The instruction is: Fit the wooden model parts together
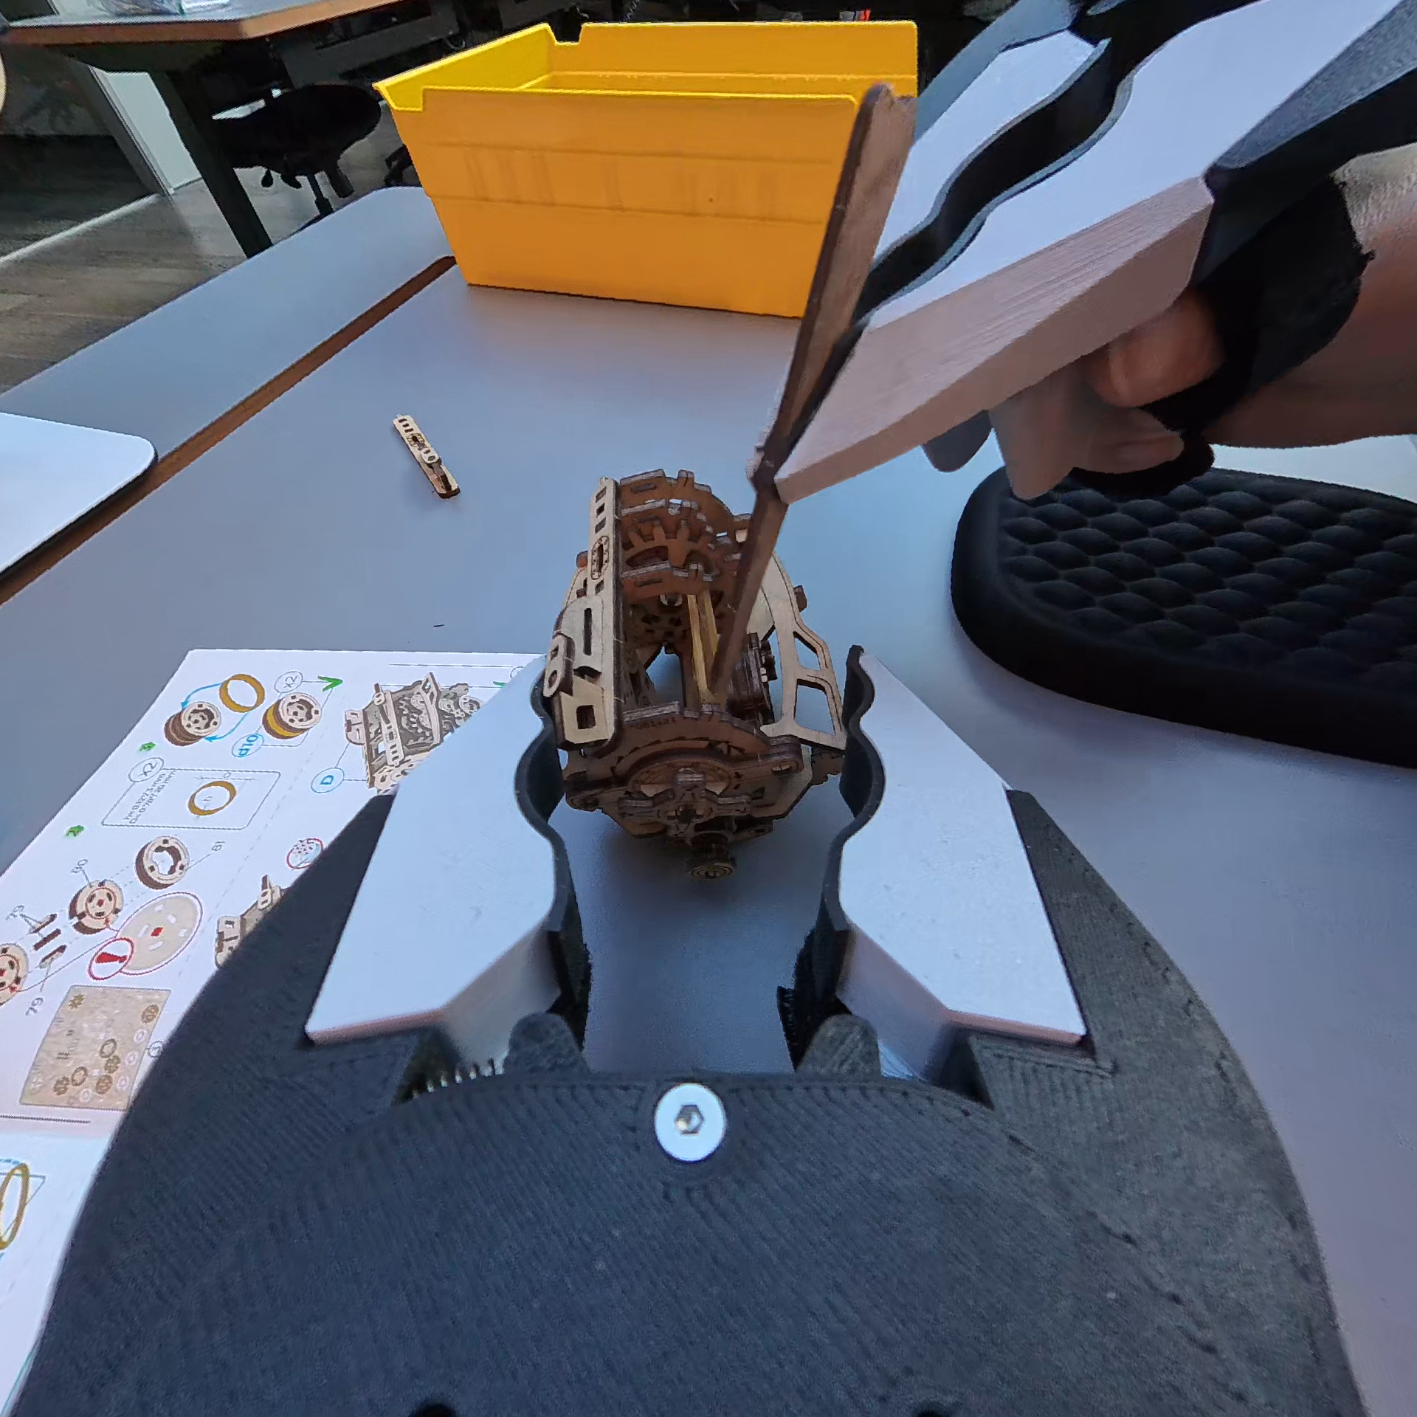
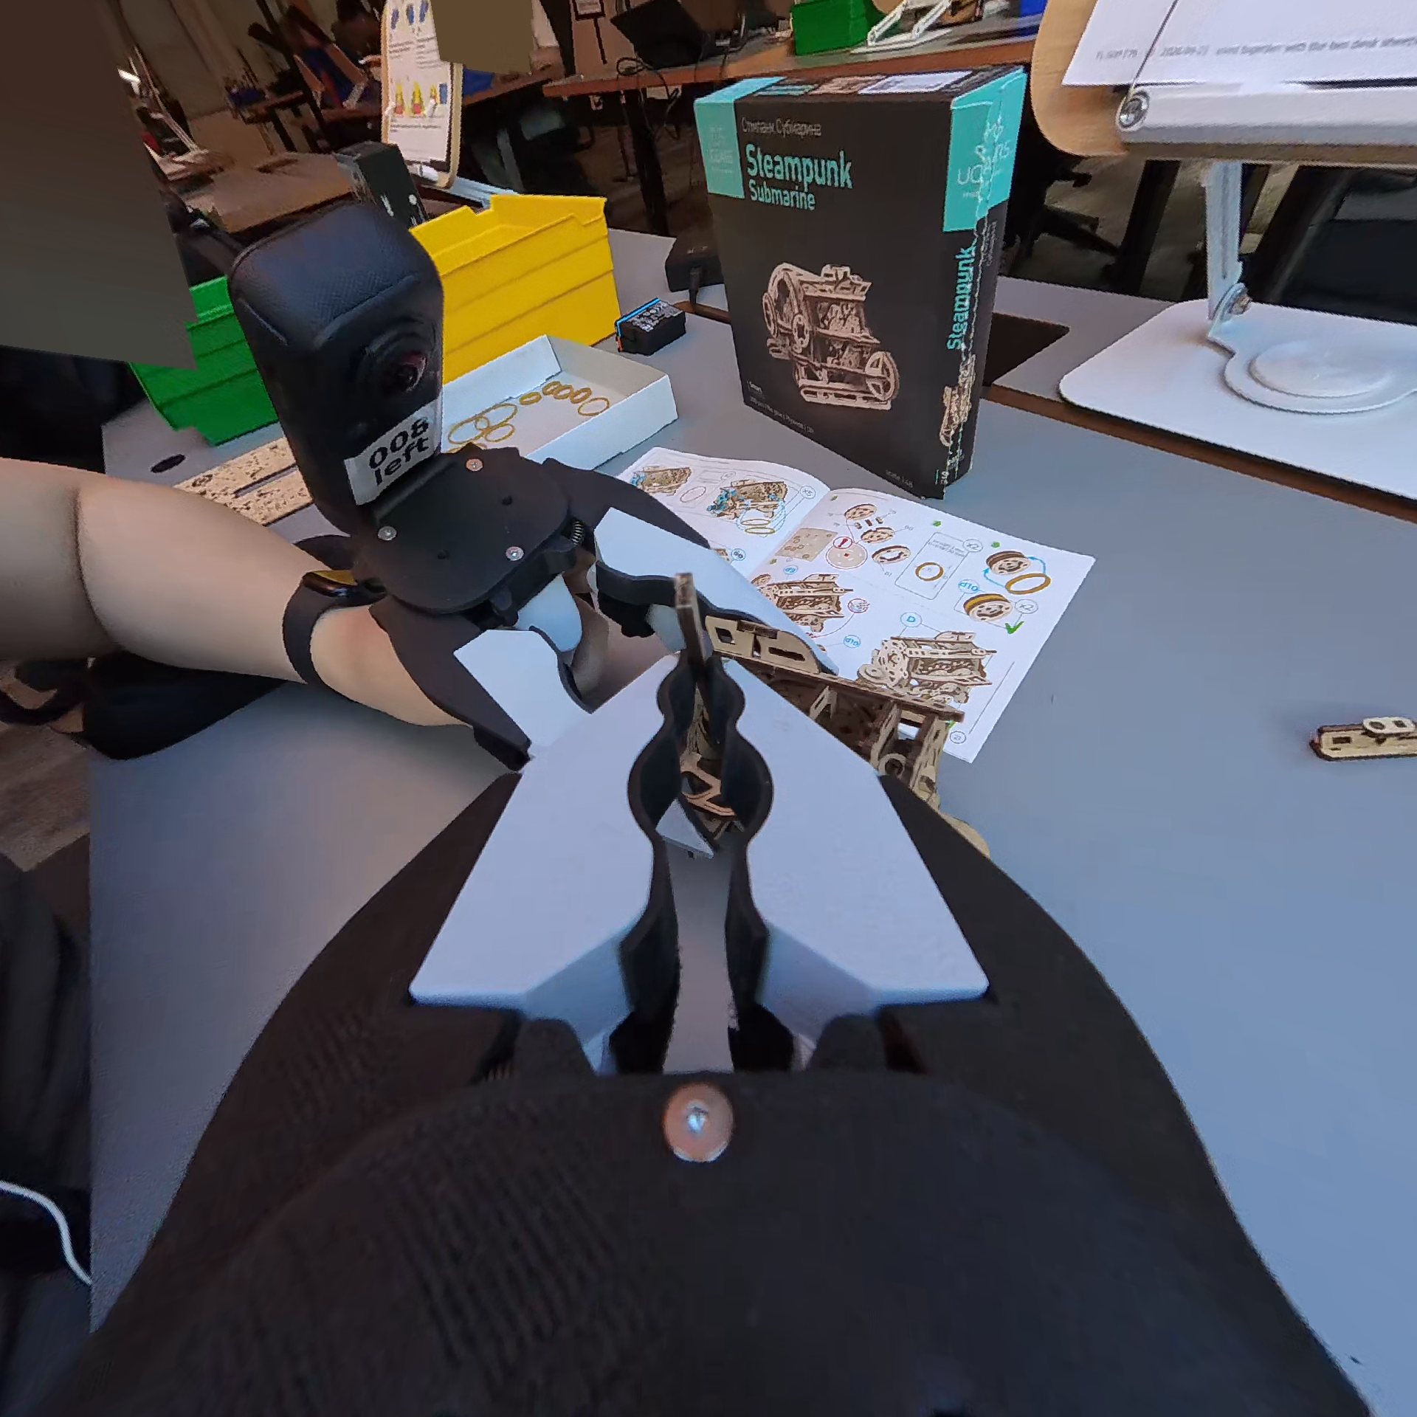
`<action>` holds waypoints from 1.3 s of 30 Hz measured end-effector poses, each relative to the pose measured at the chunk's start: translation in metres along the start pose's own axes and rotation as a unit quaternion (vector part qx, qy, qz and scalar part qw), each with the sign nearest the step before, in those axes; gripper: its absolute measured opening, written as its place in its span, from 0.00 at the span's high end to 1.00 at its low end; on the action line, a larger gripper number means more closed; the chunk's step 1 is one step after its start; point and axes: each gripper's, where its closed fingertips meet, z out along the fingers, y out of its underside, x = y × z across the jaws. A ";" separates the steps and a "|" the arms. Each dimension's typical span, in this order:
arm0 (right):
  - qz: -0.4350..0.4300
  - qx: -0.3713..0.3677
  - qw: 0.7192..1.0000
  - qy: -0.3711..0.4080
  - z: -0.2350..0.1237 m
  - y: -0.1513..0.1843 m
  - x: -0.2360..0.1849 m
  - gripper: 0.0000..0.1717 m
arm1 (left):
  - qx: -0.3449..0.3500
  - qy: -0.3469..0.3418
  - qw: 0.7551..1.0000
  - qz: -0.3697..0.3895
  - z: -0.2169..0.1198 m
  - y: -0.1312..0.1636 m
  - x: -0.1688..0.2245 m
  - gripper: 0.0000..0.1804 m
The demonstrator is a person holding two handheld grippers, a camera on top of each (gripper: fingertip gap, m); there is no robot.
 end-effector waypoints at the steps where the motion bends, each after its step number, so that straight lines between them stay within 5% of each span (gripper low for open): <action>1: 0.005 0.008 1.000 0.005 -0.002 -0.002 0.004 1.00 | 0.000 0.001 1.000 0.000 0.000 0.000 0.000 0.60; 11: 0.137 0.041 0.988 -0.056 -0.005 -0.001 0.019 1.00 | -0.006 0.009 1.000 0.004 -0.002 0.001 -0.001 0.60; 22: 0.171 0.076 0.978 -0.095 -0.003 -0.001 0.032 1.00 | 0.003 0.005 0.999 0.034 -0.020 -0.012 -0.001 0.51; 34: 0.208 0.090 0.967 -0.114 -0.001 -0.002 0.032 1.00 | 0.003 -0.057 0.975 0.213 -0.012 -0.031 -0.007 0.92; 39: 0.209 0.082 0.967 -0.116 0.001 0.001 0.030 1.00 | -0.001 -0.063 0.971 0.229 -0.010 -0.028 -0.008 0.98</action>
